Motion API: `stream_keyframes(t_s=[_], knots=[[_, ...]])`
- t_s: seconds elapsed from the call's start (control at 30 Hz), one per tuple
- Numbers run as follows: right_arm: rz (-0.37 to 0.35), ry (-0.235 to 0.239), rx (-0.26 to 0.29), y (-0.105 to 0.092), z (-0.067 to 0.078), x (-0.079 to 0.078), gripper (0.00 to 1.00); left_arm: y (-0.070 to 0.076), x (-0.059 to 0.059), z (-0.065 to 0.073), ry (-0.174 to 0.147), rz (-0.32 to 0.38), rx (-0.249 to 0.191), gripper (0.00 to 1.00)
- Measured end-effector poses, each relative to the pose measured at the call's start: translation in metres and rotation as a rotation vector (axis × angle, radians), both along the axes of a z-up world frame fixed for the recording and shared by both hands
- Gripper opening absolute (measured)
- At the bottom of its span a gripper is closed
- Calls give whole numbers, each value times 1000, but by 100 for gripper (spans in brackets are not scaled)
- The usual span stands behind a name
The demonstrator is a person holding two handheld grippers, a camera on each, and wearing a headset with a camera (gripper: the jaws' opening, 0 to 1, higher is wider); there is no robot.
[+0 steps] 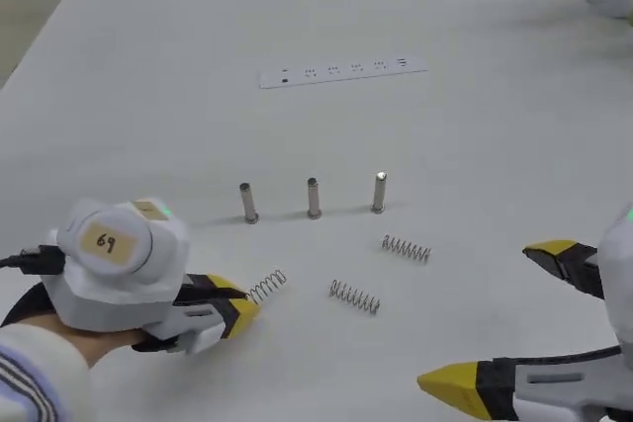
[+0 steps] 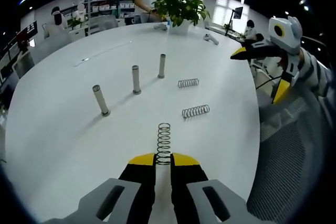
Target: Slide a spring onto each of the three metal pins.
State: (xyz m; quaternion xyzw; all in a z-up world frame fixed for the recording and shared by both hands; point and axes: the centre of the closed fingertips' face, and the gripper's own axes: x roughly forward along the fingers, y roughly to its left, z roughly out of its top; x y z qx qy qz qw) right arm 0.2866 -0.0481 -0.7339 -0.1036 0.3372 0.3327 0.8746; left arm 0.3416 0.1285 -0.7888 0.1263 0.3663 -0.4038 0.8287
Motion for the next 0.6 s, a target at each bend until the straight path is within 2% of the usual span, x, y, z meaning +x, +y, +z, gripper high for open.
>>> stream_keyframes(t_s=[0.33,0.53,0.6], knots=[[31,-1,-18,-4,-1,5,95,-3,-6,2,-7,-55,31,3],[63,-6,-34,-3,-1,10,94,-3,-8,3,-1,-61,22,3],[78,-1,-40,-3,-3,11,94,-5,-8,6,7,-47,1,3]])
